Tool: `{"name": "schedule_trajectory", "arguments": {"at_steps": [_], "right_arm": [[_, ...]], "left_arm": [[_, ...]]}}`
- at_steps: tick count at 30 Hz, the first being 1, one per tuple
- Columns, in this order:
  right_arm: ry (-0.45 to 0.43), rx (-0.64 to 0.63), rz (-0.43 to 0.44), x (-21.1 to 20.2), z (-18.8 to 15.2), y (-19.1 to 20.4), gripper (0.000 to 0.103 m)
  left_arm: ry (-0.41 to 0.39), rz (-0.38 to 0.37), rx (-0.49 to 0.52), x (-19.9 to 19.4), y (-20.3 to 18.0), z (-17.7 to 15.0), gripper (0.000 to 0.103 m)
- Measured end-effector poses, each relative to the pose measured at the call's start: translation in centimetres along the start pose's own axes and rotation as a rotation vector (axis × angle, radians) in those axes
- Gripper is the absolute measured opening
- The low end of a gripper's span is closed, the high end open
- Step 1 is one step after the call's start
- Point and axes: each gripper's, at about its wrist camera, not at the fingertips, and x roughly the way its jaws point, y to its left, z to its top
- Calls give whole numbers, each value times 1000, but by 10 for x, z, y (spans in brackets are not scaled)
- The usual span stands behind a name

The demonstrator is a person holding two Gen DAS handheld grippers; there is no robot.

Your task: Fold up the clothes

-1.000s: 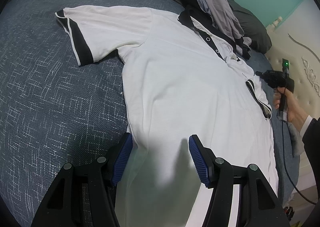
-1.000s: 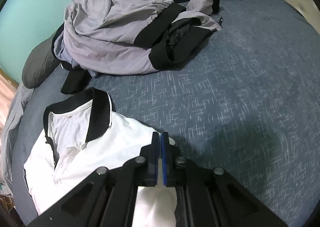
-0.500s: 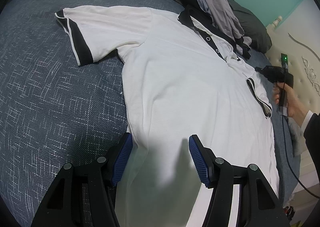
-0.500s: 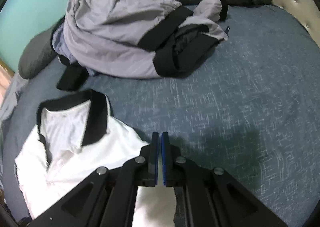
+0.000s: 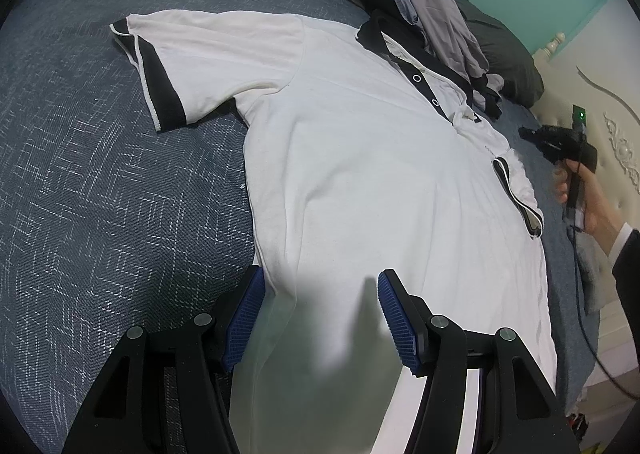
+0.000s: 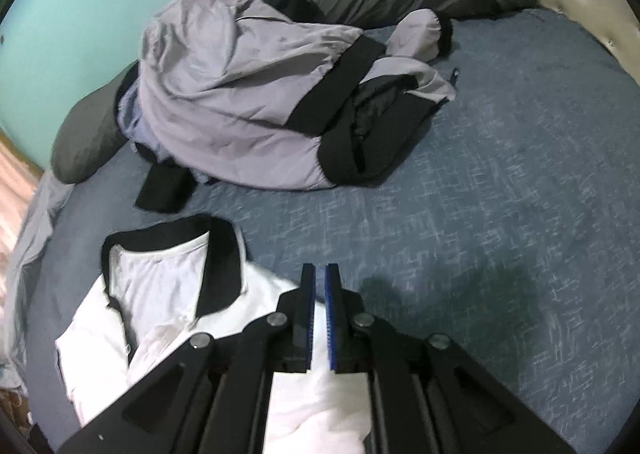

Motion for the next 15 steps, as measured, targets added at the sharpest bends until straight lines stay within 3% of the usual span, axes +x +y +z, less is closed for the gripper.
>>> {"name": "schedule_trajectory", "arguments": {"at_steps": [4,15], "right_arm": [[54,-62,26,-5,-22,17,25],[160,-316,69,-14,-90,87,26]], "left_arm": [[0,1,-3,-1,1,0,63],[1,3,-7,1,0,0,63]]}}
